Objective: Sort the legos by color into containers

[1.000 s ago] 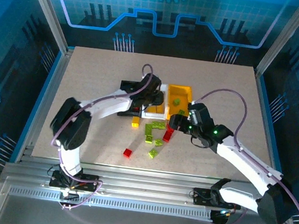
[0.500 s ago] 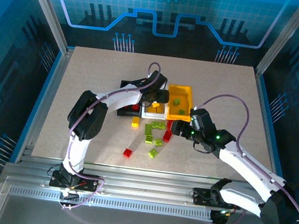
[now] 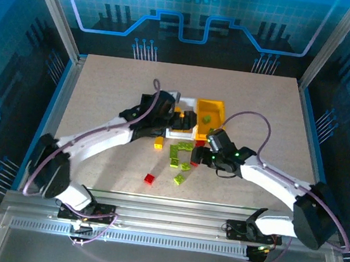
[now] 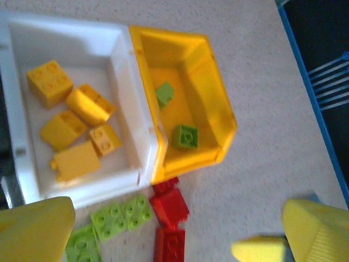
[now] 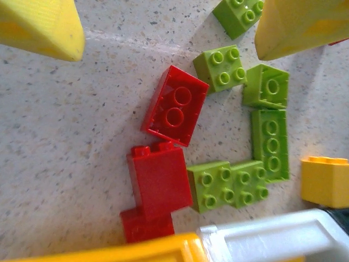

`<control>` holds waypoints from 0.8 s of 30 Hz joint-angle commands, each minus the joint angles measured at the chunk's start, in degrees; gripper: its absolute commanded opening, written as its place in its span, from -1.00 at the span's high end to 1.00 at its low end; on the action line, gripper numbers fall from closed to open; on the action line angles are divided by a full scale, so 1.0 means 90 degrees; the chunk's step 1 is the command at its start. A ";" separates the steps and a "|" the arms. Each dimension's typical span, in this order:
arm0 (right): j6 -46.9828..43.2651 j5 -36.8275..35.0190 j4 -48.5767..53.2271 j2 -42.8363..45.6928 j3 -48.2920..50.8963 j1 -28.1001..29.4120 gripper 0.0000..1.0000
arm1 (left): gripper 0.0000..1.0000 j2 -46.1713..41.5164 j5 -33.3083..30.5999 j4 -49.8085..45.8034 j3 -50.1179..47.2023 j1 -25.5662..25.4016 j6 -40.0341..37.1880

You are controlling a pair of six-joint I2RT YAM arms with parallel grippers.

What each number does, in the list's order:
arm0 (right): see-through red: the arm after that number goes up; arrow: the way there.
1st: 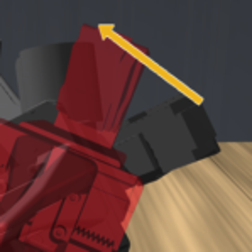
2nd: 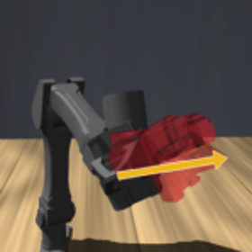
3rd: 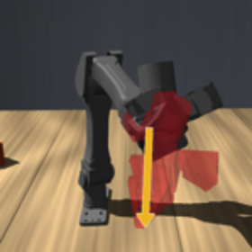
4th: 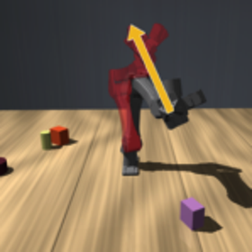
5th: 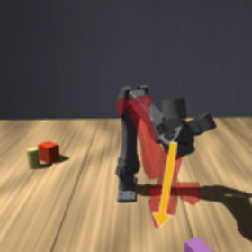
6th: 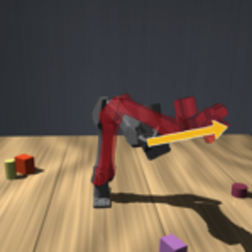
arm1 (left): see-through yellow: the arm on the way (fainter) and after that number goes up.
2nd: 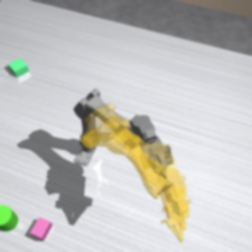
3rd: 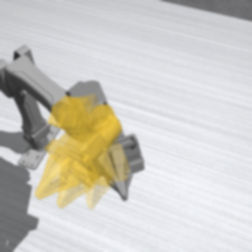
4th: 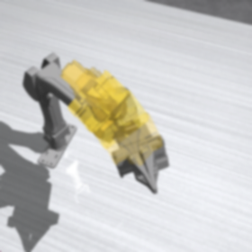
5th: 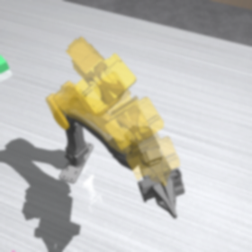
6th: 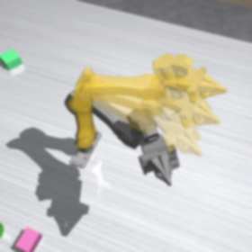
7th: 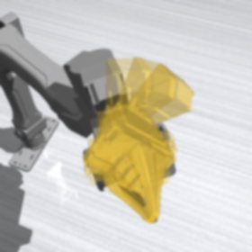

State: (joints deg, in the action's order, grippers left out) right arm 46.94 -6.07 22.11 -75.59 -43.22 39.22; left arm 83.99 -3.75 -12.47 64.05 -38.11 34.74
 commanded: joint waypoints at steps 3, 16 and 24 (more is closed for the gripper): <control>0.0443 -0.0326 -0.0381 -0.0789 -0.0442 0.0203 -0.63 | -0.98 -0.1149 -0.0198 -0.0026 -0.1440 -0.0021 0.0392; 0.0552 -0.1003 0.0738 -0.2482 -0.1673 0.0257 -0.39 | -0.98 -0.3082 -0.1052 -0.0784 -0.3022 0.0026 0.0667; 0.0585 -0.1357 0.1396 -0.2549 -0.1681 0.0329 0.05 | -0.98 -0.3406 -0.1217 -0.1021 -0.3117 0.0166 0.0583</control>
State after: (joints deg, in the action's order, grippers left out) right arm 51.31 -15.25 30.70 -99.04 -58.41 41.63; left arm 54.96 -12.69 -19.92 36.75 -37.28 40.18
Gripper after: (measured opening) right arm 0.496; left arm 0.989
